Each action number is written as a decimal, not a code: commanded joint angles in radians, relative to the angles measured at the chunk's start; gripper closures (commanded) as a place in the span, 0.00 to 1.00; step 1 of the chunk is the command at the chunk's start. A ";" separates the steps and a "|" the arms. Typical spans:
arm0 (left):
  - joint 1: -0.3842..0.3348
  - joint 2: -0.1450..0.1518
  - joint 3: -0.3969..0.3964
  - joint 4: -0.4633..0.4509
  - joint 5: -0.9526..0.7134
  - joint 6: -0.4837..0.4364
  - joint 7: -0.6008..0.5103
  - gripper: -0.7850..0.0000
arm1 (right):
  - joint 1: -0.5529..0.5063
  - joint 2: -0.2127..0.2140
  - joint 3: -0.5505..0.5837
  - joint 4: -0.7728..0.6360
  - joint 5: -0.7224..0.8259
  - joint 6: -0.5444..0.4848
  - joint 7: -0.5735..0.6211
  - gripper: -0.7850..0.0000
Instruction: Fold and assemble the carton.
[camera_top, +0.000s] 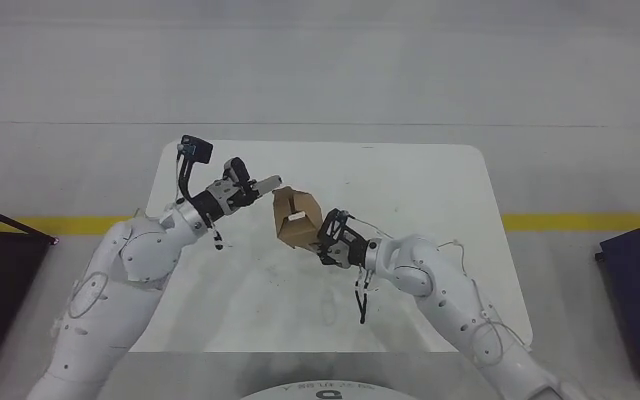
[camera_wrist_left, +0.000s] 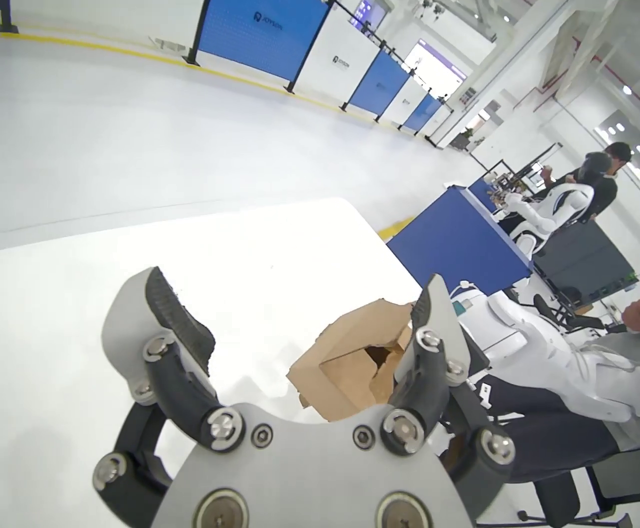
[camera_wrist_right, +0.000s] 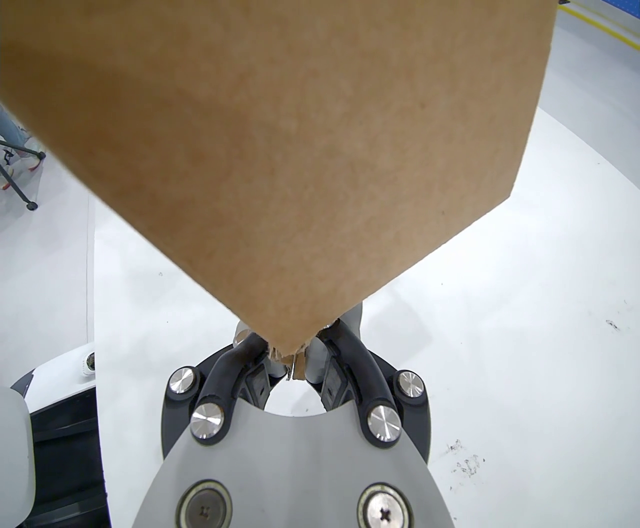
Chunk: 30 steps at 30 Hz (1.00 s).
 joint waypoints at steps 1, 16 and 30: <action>-0.009 -0.002 0.019 0.007 0.027 0.004 -0.007 0.00 | 0.000 0.000 0.000 0.003 0.007 0.005 0.007 1.00; -0.001 -0.007 0.060 0.021 0.074 -0.014 0.032 0.00 | 0.013 -0.007 -0.015 0.032 0.093 0.024 0.083 1.00; -0.042 -0.014 0.073 0.074 0.070 0.032 0.009 0.00 | -0.009 0.001 0.000 0.007 0.029 0.002 0.044 1.00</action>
